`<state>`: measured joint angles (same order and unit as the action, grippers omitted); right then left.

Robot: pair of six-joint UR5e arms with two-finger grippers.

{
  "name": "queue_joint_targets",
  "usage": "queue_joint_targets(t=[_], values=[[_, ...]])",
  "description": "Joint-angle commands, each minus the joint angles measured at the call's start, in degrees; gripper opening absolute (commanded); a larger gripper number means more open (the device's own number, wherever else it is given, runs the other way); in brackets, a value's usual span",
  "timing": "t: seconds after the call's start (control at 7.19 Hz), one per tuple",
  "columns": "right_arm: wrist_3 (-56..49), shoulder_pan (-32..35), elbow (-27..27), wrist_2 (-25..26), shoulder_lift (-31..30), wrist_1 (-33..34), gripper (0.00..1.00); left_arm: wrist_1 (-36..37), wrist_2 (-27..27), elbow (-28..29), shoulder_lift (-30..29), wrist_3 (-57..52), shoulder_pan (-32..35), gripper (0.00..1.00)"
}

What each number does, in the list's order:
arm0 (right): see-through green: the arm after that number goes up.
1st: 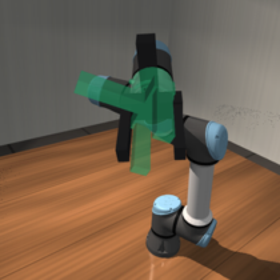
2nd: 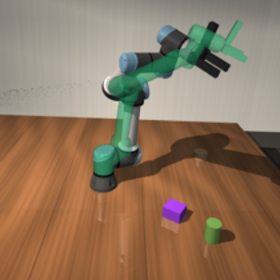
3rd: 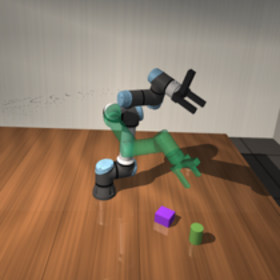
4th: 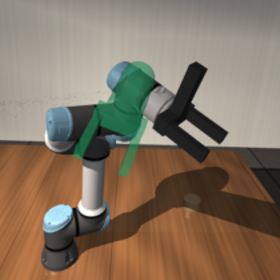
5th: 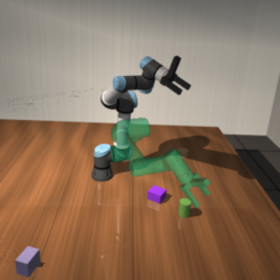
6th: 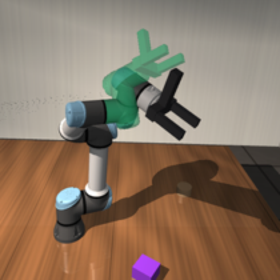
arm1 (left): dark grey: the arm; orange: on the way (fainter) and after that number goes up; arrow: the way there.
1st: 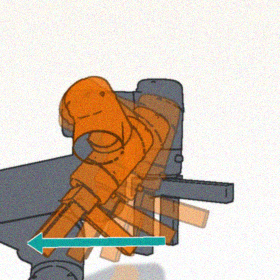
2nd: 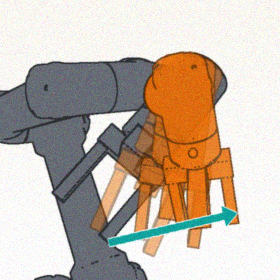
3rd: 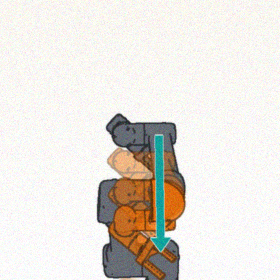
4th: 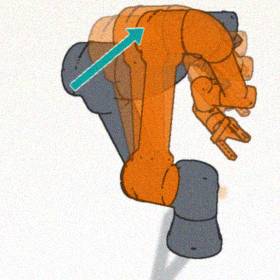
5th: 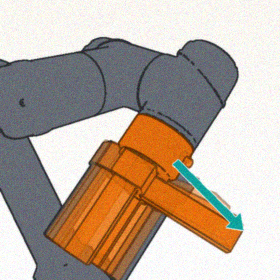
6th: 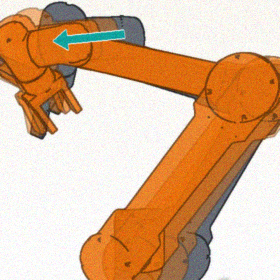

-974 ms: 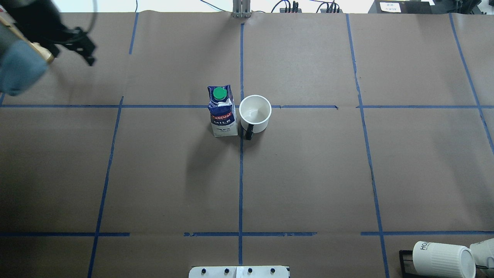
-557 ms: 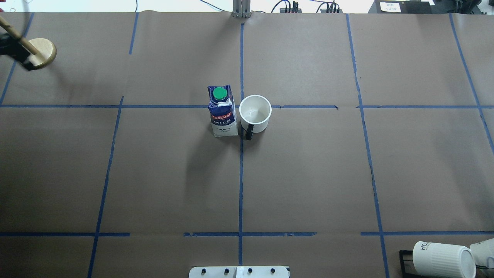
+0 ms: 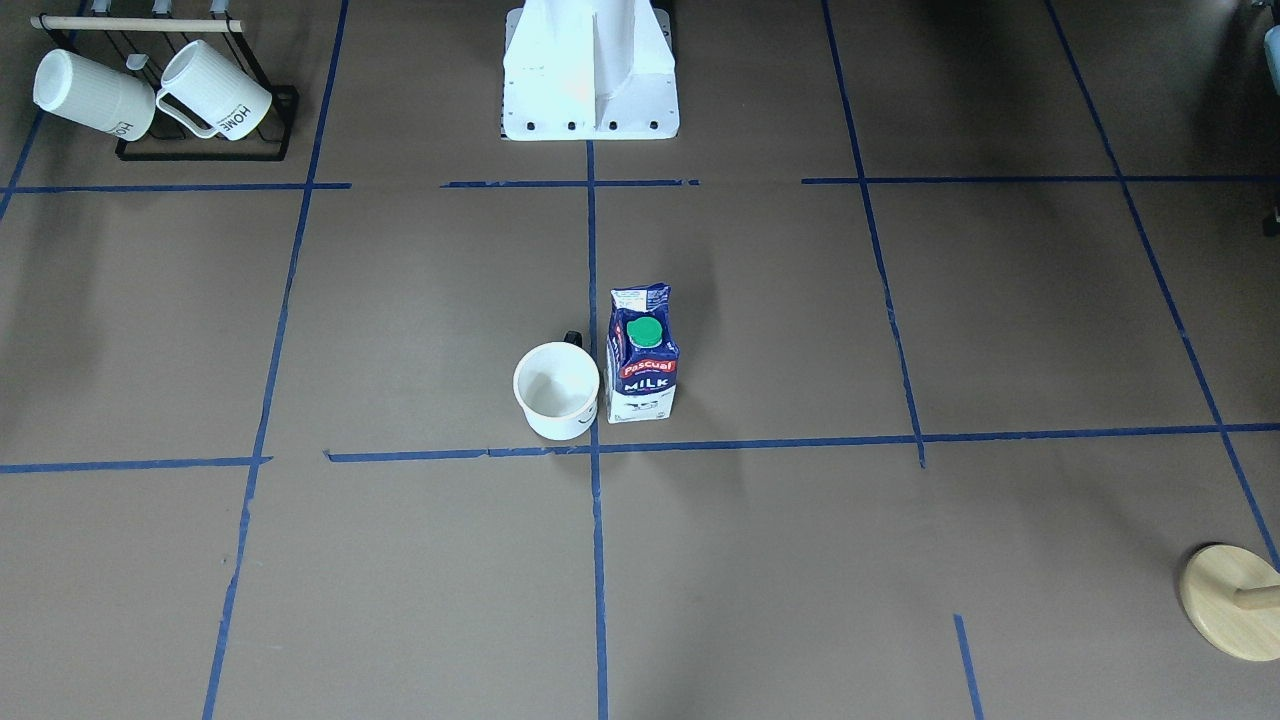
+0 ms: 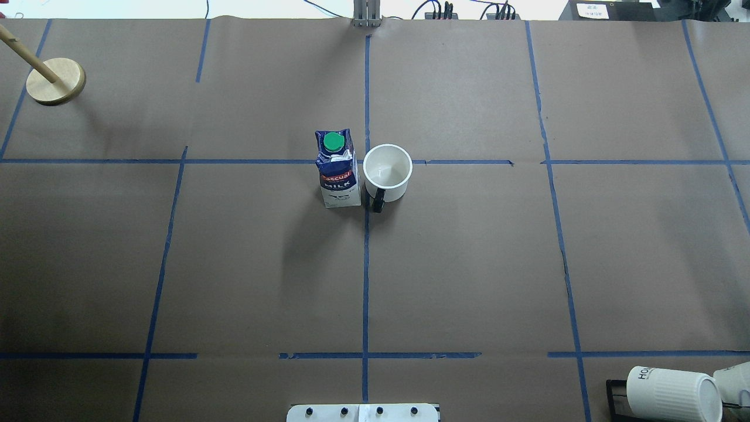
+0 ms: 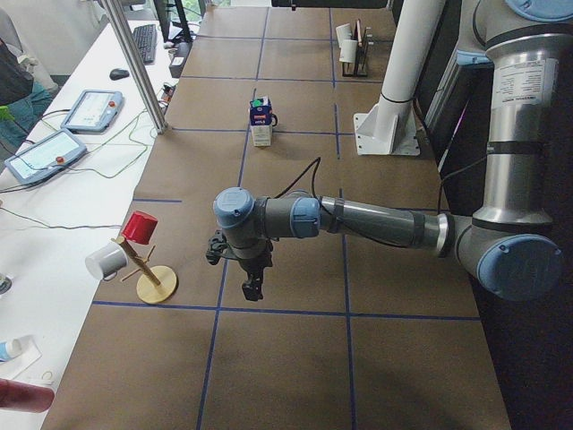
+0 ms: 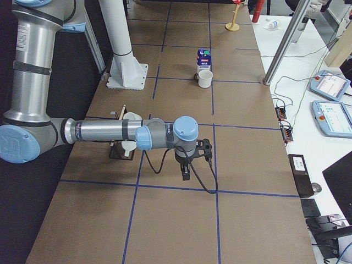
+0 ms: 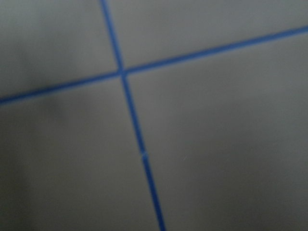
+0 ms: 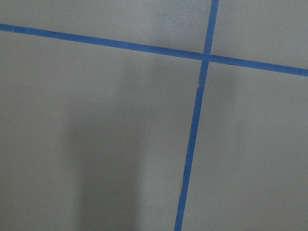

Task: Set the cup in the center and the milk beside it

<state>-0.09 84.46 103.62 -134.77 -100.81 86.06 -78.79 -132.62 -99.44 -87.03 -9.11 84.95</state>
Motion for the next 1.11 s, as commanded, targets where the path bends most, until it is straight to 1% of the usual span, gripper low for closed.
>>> queue_joint_targets(t=[0.0, 0.14, 0.97], values=[[0.00, 0.00, 0.00, 0.03, 0.00, -0.01, 1.00, -3.28, -0.18, 0.82, 3.00, -0.38, 2.06, 1.00], [0.09, 0.00, 0.00, -0.06, 0.09, -0.10, 1.00, -5.48, -0.18, 0.83, 5.00, -1.95, 2.06, 1.00], [-0.09, 0.00, 0.00, 0.12, 0.00, -0.45, 1.00, -4.80, 0.61, 0.04, 4.94, -1.87, 1.98, 1.00]])
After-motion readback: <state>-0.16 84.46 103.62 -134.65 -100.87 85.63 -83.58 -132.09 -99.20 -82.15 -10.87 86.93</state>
